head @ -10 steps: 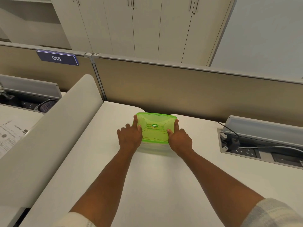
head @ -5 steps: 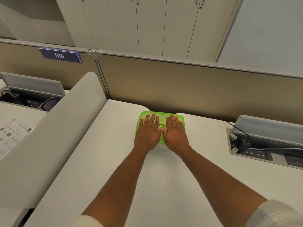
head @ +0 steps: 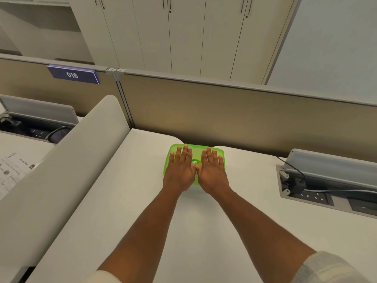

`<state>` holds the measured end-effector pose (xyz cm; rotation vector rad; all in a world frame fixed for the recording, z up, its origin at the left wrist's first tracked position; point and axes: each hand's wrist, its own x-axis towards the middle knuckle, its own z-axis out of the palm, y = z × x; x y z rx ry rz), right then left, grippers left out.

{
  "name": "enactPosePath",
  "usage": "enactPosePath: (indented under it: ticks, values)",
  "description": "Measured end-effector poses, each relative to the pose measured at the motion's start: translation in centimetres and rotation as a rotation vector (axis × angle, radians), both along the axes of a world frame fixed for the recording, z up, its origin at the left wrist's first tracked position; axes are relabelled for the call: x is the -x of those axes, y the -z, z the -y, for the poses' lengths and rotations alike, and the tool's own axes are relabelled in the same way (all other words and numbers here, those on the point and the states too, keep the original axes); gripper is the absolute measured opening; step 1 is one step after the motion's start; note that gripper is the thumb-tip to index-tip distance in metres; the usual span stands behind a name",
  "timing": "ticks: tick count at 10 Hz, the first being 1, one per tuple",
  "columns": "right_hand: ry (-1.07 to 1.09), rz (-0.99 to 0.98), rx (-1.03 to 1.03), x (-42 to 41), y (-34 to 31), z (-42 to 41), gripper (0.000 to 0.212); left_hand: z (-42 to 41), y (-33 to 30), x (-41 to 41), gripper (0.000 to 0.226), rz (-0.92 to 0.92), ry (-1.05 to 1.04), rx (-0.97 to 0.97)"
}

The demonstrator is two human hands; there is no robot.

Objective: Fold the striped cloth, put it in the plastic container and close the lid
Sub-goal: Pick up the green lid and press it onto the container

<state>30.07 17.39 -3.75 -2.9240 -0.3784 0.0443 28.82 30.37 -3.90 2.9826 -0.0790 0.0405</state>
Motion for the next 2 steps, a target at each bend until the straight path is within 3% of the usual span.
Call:
enactPosePath:
  ticks: [2]
  values:
    - [0.019,0.090,-0.081,0.1,-4.5,0.8,0.063,0.9,-4.6,-0.2,0.062,0.108,0.021,0.012]
